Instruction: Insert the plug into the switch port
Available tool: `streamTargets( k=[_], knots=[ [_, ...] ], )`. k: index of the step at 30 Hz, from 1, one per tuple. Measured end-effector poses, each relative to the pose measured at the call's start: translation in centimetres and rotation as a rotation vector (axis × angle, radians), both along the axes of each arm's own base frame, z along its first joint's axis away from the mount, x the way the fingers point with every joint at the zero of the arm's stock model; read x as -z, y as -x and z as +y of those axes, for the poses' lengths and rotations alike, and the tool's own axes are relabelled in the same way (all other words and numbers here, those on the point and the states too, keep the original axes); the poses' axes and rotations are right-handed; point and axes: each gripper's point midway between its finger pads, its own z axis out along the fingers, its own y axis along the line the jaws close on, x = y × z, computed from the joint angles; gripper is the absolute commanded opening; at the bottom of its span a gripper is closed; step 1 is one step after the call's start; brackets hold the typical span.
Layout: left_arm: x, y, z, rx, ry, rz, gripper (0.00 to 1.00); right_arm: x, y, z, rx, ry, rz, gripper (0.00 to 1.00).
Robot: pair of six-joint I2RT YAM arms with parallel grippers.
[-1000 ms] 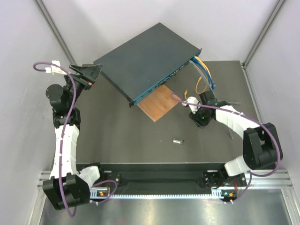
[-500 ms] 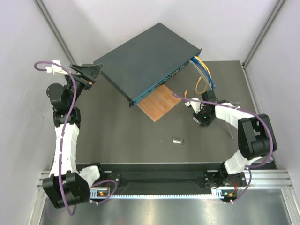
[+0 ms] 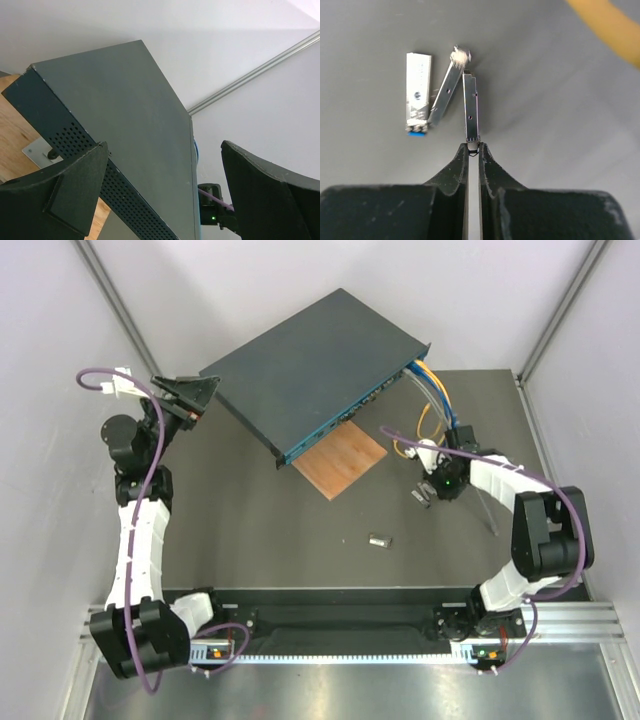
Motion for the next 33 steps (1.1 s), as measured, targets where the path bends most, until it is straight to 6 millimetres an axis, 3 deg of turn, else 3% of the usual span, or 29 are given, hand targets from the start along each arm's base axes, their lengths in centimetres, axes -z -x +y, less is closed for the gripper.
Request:
streamTargets(
  k=[7, 14, 18, 24, 28, 33],
  knots=[
    [-0.7, -0.8, 0.4, -0.018, -0.076, -0.002, 0.99, -2.4, 1.4, 1.2, -0.049, -0.069, 0.0, 0.0],
    [-5.1, -0.1, 0.8, -0.071, -0.289, -0.116, 0.99, -8.8, 2.8, 2.1, -0.072, -0.188, -0.099, 0.0],
    [-5.4, 0.8, -0.4, -0.009, -0.434, -0.182, 0.93, -12.4, 4.0, 3.5, -0.114, -0.286, -0.132, 0.0],
    [-4.2, 3.5, -6.9, 0.224, -0.774, -0.387, 0.94, -16.8, 5.9, 7.5, -0.226, -0.52, -0.112, 0.0],
    [-2.1, 6.4, -12.5, 0.424, -0.97, -0.541, 0.94, -18.3, 8.1, 9.9, -0.278, -0.684, -0.045, 0.0],
    [-1.2, 8.8, -17.2, 0.589, -1.105, -0.702, 0.94, -20.1, 10.3, 12.0, -0.316, -0.86, 0.043, 0.0]
  ],
)
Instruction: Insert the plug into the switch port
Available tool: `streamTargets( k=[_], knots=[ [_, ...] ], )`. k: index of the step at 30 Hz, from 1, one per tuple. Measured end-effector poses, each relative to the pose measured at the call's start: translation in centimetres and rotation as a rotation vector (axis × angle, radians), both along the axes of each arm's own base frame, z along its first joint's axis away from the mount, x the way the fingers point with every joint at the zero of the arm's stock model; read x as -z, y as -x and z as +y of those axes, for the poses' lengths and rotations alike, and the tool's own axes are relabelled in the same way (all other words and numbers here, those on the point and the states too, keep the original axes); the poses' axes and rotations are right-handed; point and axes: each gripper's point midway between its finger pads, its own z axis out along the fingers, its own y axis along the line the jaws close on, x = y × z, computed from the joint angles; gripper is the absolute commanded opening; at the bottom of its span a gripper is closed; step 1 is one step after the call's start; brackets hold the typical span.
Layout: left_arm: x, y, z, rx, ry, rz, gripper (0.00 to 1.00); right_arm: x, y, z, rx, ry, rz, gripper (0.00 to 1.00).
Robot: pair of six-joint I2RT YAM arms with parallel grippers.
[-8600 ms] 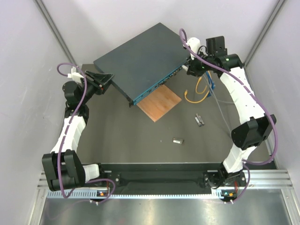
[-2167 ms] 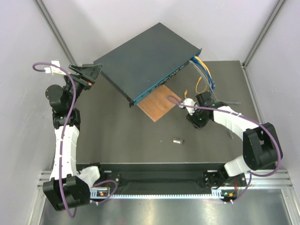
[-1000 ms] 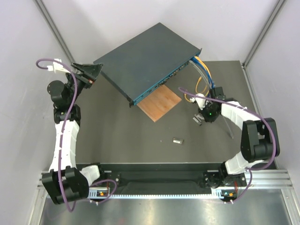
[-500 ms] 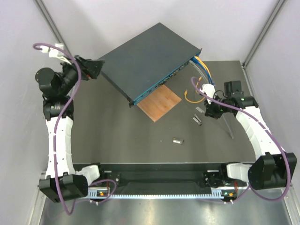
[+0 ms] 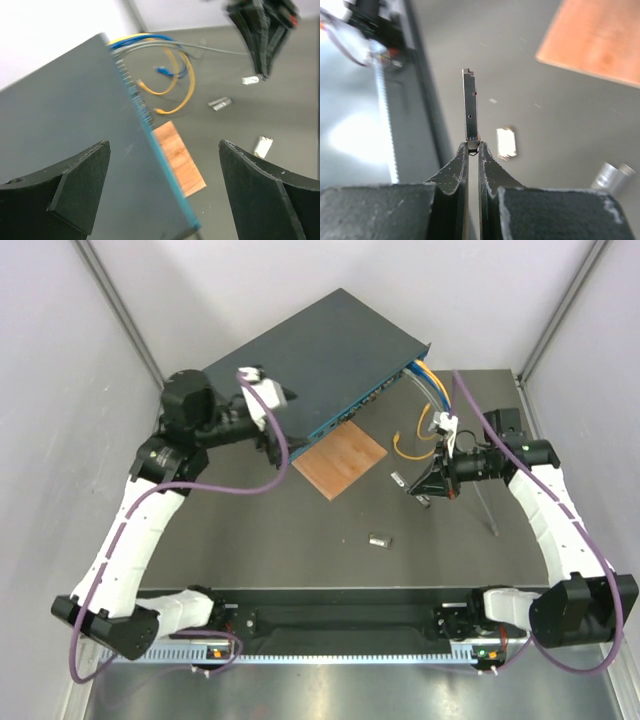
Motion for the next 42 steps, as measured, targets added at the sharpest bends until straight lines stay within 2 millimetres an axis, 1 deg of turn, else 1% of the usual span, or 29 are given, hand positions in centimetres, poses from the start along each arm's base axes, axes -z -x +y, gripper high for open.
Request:
streamTargets(
  k=[2, 4, 7, 8, 9, 10, 13, 17, 23, 26, 27, 30, 31, 33, 34, 35, 37, 38, 39, 40, 41, 42],
  knots=[
    [0.8, 1.0, -1.9, 0.066, -0.061, -0.039, 0.94, -0.6, 0.6, 0.6, -0.023, -0.051, 0.03, 0.0],
    [2.1, 2.4, -3.8, 0.144, -0.131, -0.081, 0.94, -0.8, 1.2, 1.0, -0.046, -0.086, 0.072, 0.0],
    [4.9, 5.2, -6.7, 0.283, -0.265, -0.161, 0.93, -0.6, 2.1, 1.4, -0.075, -0.114, 0.136, 0.0],
    [5.9, 6.1, -7.4, 0.328, -0.311, -0.184, 0.93, -0.6, 2.5, 1.6, -0.089, -0.125, 0.158, 0.0],
    [6.4, 6.6, -7.8, 0.35, -0.331, -0.195, 0.93, -0.6, 2.8, 1.8, -0.101, -0.131, 0.172, 0.0],
    [7.6, 7.8, -8.8, 0.416, -0.388, -0.234, 0.93, -0.6, 3.3, 2.1, -0.116, -0.136, 0.185, 0.0],
    [9.6, 9.5, -10.1, 0.512, -0.466, -0.286, 0.92, -0.5, 4.8, 3.2, -0.181, -0.14, 0.215, 0.0],
    [11.8, 10.9, -11.5, 0.606, -0.544, -0.33, 0.86, 0.3, 6.7, 4.2, -0.238, -0.134, 0.272, 0.0],
    [14.6, 12.4, -13.4, 0.693, -0.644, -0.387, 0.79, 1.2, 8.0, 5.1, -0.271, -0.1, 0.316, 0.0],
    [15.4, 12.3, -13.7, 0.697, -0.672, -0.395, 0.71, 1.3, 8.4, 5.5, -0.286, -0.083, 0.309, 0.0],
    [15.5, 12.2, -13.7, 0.697, -0.678, -0.395, 0.67, 1.3, 8.5, 5.6, -0.289, -0.079, 0.31, 0.0],
    [15.8, 12.0, -13.7, 0.689, -0.694, -0.399, 0.58, 1.3, 8.6, 5.8, -0.29, -0.073, 0.312, 0.0],
    [16.0, 12.0, -13.7, 0.69, -0.697, -0.4, 0.51, 1.3, 8.6, 5.8, -0.289, -0.07, 0.312, 0.0],
    [16.2, 12.0, -13.7, 0.691, -0.703, -0.4, 0.41, 1.4, 8.6, 5.8, -0.287, -0.068, 0.317, 0.0],
    [16.3, 12.0, -13.7, 0.694, -0.705, -0.402, 0.33, 1.4, 8.6, 5.8, -0.285, -0.066, 0.317, 0.0],
    [16.4, 12.0, -13.6, 0.695, -0.708, -0.403, 0.29, 1.4, 8.6, 5.8, -0.284, -0.065, 0.318, 0.0],
    [16.6, 12.2, -13.6, 0.701, -0.715, -0.403, 0.23, 1.4, 8.6, 5.7, -0.282, -0.062, 0.318, 0.0],
    [16.8, 12.2, -13.5, 0.704, -0.72, -0.403, 0.17, 1.5, 8.5, 5.7, -0.281, -0.06, 0.317, 0.0],
    [17.1, 12.3, -13.4, 0.708, -0.728, -0.397, 0.13, 1.5, 8.5, 5.7, -0.279, -0.057, 0.317, 0.0],
    [17.2, 12.3, -13.3, 0.71, -0.732, -0.396, 0.08, 1.6, 8.5, 5.7, -0.277, -0.054, 0.319, 0.06],
    [17.3, 12.3, -13.3, 0.711, -0.734, -0.397, 0.02, 1.6, 8.5, 5.7, -0.276, -0.053, 0.32, 0.15],
    [17.3, 12.3, -13.3, 0.709, -0.736, -0.396, 0.0, 1.6, 8.5, 5.7, -0.274, -0.051, 0.322, 0.38]
  ],
)
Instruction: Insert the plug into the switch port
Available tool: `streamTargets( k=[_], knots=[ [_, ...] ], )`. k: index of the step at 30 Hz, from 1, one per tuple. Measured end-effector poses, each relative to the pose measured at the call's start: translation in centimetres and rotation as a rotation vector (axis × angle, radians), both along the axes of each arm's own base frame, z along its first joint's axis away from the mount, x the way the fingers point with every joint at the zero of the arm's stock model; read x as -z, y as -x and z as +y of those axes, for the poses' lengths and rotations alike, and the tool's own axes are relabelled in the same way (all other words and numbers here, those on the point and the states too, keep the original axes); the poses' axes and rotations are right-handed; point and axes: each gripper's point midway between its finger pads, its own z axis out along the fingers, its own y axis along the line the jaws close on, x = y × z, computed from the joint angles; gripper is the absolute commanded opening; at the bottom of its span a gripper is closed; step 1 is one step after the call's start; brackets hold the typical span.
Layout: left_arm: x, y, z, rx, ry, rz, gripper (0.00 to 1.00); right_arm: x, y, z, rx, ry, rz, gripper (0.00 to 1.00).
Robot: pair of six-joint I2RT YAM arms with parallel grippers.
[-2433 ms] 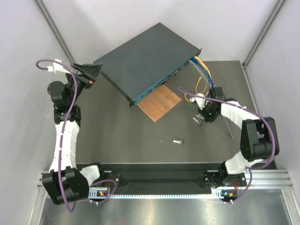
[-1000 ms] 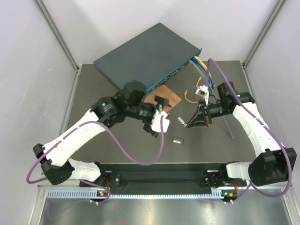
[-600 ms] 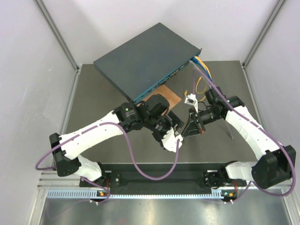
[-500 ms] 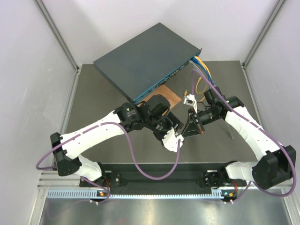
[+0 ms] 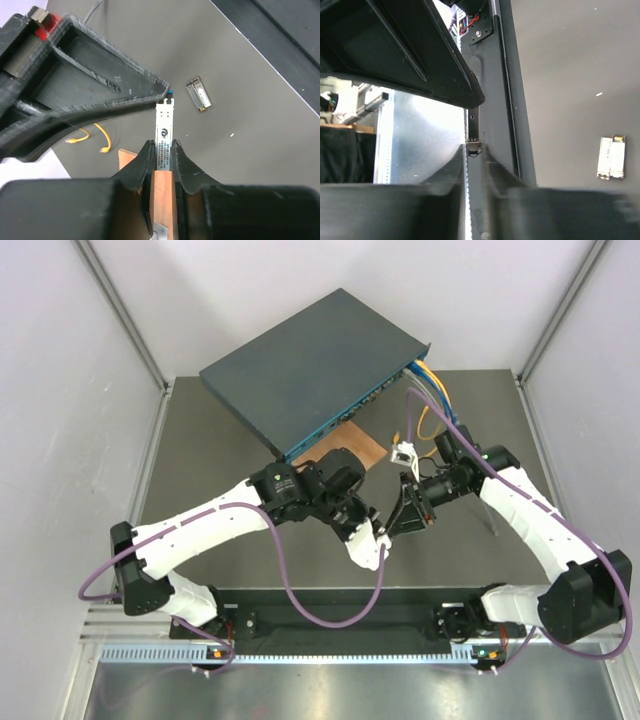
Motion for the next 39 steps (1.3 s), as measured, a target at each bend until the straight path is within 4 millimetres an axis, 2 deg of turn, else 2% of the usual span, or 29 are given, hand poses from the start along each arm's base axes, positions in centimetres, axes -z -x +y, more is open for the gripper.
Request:
streamTargets(
  k=[2, 3, 6, 8, 13, 17, 18, 19, 26, 39],
  knots=[
    [0.1, 0.0, -0.1, -0.002, 0.002, 0.002, 0.0, 0.0, 0.0, 0.0, 0.003, 0.004, 0.0, 0.58],
    [0.2, 0.0, -0.1, -0.005, 0.002, 0.004, 0.0, 0.0, -0.1, 0.0, 0.005, 0.006, -0.007, 0.71],
    [0.5, 0.0, -0.1, -0.041, 0.001, 0.035, 0.0, 0.2, -0.8, -0.6, 0.037, 0.033, -0.061, 0.84],
    [0.6, 0.0, 0.0, -0.075, 0.004, 0.069, 0.0, 0.1, -1.6, -1.3, 0.074, 0.052, -0.124, 0.88],
    [0.3, -0.3, 0.3, -0.203, 0.026, 0.227, 0.0, -1.7, -3.7, -3.4, 0.168, 0.079, -0.384, 0.86],
    [-1.0, -1.7, -0.3, -0.332, 0.076, 0.367, 0.0, -3.4, -3.6, -3.9, 0.176, 0.064, -0.544, 0.78],
    [-1.3, -2.0, -0.4, -0.357, 0.091, 0.393, 0.0, -3.6, -3.5, -3.9, 0.175, 0.06, -0.561, 0.72],
    [-1.5, -2.3, -0.6, -0.385, 0.101, 0.422, 0.0, -3.8, -3.5, -4.0, 0.174, 0.057, -0.574, 0.71],
    [-2.6, -2.9, -1.5, -0.488, 0.147, 0.565, 0.0, -4.4, -4.2, -3.1, 0.159, 0.04, -0.64, 0.7],
    [-3.6, -2.6, -2.0, -0.501, 0.174, 0.63, 0.0, -5.1, -4.8, -1.9, 0.117, 0.012, -0.742, 0.54]
  ],
)
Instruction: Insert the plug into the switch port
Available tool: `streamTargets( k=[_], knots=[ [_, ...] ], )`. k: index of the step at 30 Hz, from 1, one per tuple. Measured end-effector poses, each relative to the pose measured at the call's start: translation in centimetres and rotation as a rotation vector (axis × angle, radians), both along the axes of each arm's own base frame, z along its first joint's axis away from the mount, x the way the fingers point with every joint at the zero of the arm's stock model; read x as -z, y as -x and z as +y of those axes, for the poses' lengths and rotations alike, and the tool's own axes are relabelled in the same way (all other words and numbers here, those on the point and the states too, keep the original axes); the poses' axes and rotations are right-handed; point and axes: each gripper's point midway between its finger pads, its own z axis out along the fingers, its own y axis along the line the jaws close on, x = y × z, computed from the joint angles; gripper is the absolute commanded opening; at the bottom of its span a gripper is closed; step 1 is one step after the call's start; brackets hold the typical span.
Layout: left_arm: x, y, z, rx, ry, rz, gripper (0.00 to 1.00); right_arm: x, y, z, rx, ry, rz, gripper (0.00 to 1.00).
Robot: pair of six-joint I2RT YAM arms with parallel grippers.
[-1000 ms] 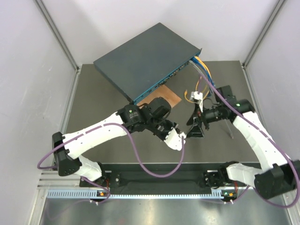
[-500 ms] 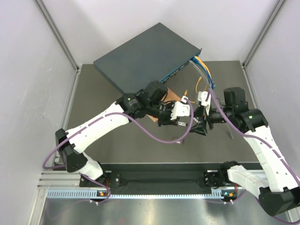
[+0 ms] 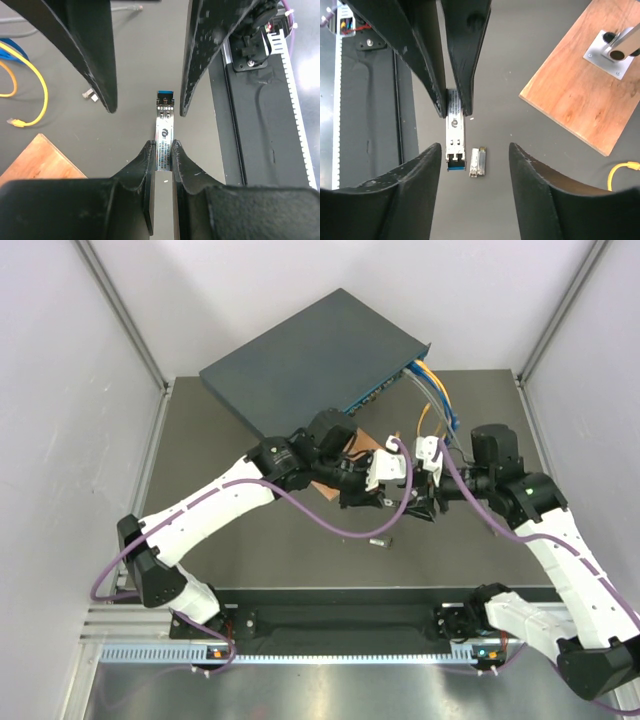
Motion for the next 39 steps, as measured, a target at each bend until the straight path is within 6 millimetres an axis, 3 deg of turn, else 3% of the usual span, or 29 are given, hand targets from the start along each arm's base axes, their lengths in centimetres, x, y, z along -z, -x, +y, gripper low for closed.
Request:
streamTargets(
  k=[9, 12, 13, 14, 16, 17, 21, 24, 27, 30, 34, 39],
  knots=[
    [-0.6, -0.4, -0.4, 0.0, 0.021, -0.006, 0.0, 0.6, -0.2, 0.1, -0.009, 0.022, -0.017, 0.34],
    [-0.5, -0.7, -0.5, -0.005, 0.02, -0.009, 0.0, 0.7, 0.0, 0.1, -0.013, 0.025, -0.012, 0.21],
    [-0.5, -0.8, -0.6, -0.007, 0.021, -0.01, 0.0, 0.7, 0.0, 0.1, -0.017, 0.025, -0.013, 0.07],
    [-0.5, -0.9, -0.6, -0.009, 0.021, -0.01, 0.03, 0.7, 0.0, 0.1, -0.02, 0.027, -0.019, 0.0],
    [-0.5, -0.9, -0.6, -0.01, 0.019, -0.006, 0.14, 0.8, 0.0, 0.1, -0.019, 0.03, -0.021, 0.0],
    [-0.5, -0.9, -0.6, -0.011, 0.018, -0.004, 0.32, 0.8, 0.0, 0.1, -0.019, 0.03, -0.023, 0.0],
    [-0.8, -1.3, -0.8, -0.038, 0.038, 0.01, 0.68, 0.9, -0.3, 0.1, -0.011, 0.032, -0.033, 0.0],
    [-1.0, -1.9, -0.6, -0.083, 0.059, 0.048, 0.77, 1.7, -0.6, -0.2, 0.017, 0.044, -0.012, 0.0],
    [-2.1, -4.0, 0.4, -0.166, 0.101, 0.089, 0.81, 1.9, -1.4, -0.7, 0.066, 0.046, 0.0, 0.0],
    [-4.3, -7.6, 2.4, -0.295, 0.182, 0.133, 0.82, 1.6, -2.8, -1.5, 0.128, 0.034, 0.001, 0.0],
    [-9.1, -12.5, 6.3, -0.485, 0.342, 0.132, 0.86, 0.6, -5.7, -3.1, 0.226, 0.021, 0.016, 0.0],
    [-16.1, -14.7, 11.8, -0.677, 0.56, 0.08, 0.88, -2.4, -10.3, -4.7, 0.342, 0.007, -0.024, 0.0]
  ],
)
